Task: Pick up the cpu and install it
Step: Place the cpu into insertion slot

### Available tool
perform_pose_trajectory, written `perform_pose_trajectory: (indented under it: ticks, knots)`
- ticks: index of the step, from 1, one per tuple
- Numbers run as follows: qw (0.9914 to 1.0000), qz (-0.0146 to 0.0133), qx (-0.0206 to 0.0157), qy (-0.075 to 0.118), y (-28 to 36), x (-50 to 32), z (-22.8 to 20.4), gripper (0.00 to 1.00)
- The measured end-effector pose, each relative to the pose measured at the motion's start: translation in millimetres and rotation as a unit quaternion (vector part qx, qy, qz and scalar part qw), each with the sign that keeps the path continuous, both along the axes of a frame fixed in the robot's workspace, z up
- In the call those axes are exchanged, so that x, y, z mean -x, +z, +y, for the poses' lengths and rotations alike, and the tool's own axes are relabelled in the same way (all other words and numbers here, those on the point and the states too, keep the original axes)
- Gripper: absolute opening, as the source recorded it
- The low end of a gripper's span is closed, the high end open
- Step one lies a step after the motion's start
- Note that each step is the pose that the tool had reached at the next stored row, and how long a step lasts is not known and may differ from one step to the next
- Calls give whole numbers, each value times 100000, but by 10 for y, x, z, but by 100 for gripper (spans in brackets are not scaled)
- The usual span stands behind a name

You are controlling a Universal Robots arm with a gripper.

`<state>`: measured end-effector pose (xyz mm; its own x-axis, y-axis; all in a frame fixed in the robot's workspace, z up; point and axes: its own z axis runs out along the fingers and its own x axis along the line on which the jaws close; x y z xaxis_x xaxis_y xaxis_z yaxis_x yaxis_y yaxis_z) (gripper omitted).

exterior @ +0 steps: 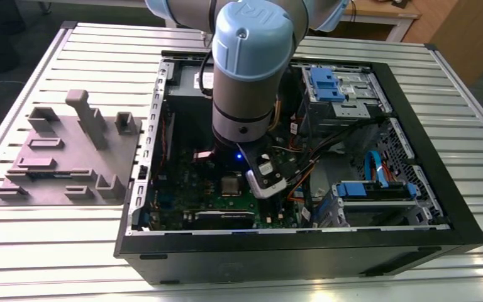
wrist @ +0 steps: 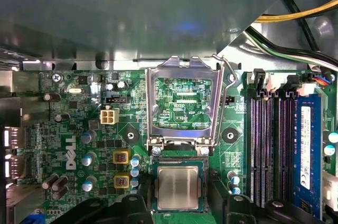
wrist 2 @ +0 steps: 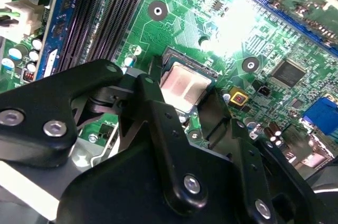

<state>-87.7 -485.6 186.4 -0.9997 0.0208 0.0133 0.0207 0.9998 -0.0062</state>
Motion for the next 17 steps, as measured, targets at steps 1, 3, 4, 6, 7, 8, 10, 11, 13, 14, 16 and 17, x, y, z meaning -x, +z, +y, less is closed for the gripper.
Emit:
perform_pose_trajectory:
  ticks: [1, 3, 4, 6, 7, 8, 10, 11, 13, 14, 16, 17]
  knots:
    - [100000, -14, -30, 3, -2, -1, 1, 55]
    - [100000, 8, 4, 1, 0, -1, 0, 55]
    - [100000, 14, 20, 2, 3, 0, -1, 55]
    - [100000, 17, 9, -2, 38, 0, 0, 55]
    - [100000, 15, 3, -2, 39, 0, 0, 55]
    - [100000, 16, 2, -3, 39, 0, 0, 55]
    - [100000, 16, 1, -2, 39, 0, 0, 55]
    - [100000, 19, 6, -1, 38, 0, 0, 55]
    - [100000, 20, 10, -1, 37, 0, -1, 55]
    - [100000, 38, 24, -3, 37, 1, -1, 53]
    - [100000, 29, 23, -2, 36, 0, -1, 46]
    - [100000, 23, 15, -7, 34, 0, -1, 46]
